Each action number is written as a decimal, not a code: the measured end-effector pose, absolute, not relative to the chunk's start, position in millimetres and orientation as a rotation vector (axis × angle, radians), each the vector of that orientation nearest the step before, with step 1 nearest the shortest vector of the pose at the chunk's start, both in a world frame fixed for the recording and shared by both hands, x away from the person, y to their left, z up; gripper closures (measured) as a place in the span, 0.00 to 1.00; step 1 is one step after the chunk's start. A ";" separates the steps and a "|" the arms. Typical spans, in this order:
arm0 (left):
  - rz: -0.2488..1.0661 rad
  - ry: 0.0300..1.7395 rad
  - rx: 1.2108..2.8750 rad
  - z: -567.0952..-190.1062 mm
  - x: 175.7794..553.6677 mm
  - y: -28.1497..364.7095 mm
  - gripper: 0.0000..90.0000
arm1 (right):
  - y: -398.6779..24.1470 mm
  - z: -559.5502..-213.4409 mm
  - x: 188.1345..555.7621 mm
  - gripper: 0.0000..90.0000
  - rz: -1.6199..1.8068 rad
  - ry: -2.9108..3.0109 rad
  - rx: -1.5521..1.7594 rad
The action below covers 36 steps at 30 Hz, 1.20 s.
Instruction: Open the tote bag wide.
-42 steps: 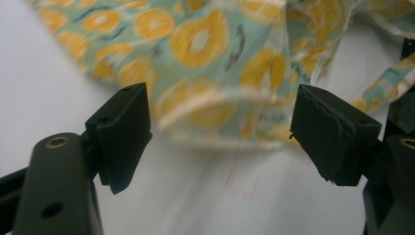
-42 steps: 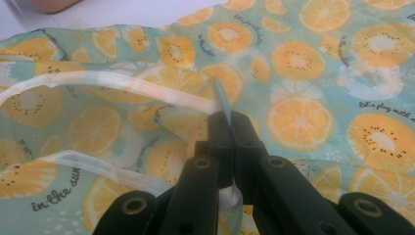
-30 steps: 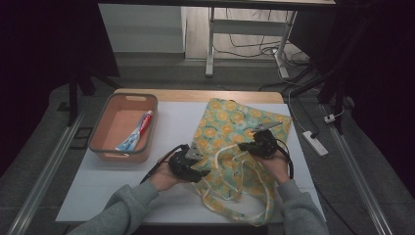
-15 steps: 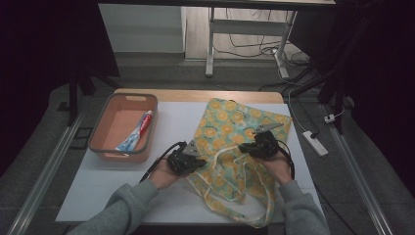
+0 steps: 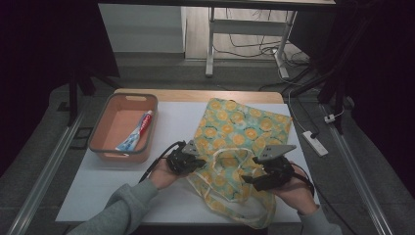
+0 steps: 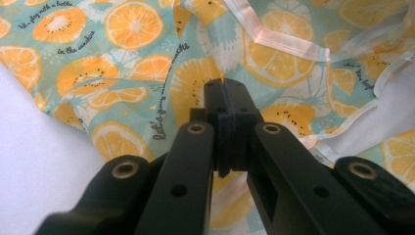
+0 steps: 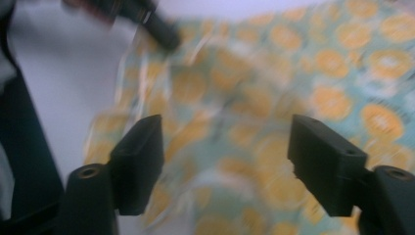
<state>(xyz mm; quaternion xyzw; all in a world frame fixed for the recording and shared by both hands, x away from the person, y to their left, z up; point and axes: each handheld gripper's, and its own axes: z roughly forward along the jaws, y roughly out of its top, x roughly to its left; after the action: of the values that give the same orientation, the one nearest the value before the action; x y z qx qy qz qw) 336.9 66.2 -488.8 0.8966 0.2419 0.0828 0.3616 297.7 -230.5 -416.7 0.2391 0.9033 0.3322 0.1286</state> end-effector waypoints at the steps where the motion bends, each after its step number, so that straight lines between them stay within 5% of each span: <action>1: 0.208 0.623 2.308 -489.0 337.1 66.1 0.99 | -230.5 -416.7 297.7 0.31 0.966 2.626 0.695; 2: 0.208 0.623 2.309 -489.1 337.1 66.0 0.99 | -228.9 -423.7 295.8 0.31 0.915 2.637 0.699; 4: 0.206 0.624 2.309 -489.2 337.2 65.9 0.99 | -228.4 -436.9 298.7 0.48 0.823 2.618 0.706; 7: 0.199 0.626 2.305 -489.1 337.4 66.5 0.99 | -230.5 -444.2 306.4 0.92 0.792 2.630 0.693; 9: 0.187 0.628 2.301 -489.1 338.0 67.7 0.99 | -231.8 -445.8 310.3 0.99 0.839 2.619 0.708; 22: 0.205 0.716 2.157 -475.2 347.5 88.3 0.99 | -252.1 -409.8 360.3 1.00 1.178 2.297 0.858; 36: 0.194 0.788 2.147 -487.9 367.0 82.7 0.99 | -285.8 -491.0 430.5 1.00 0.871 2.351 1.226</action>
<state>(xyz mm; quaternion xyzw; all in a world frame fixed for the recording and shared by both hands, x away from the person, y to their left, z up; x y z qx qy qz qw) 367.0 82.7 -487.9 0.8529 0.3130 0.0770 0.4108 430.5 -285.8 -491.0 0.4326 0.8294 0.3073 0.1745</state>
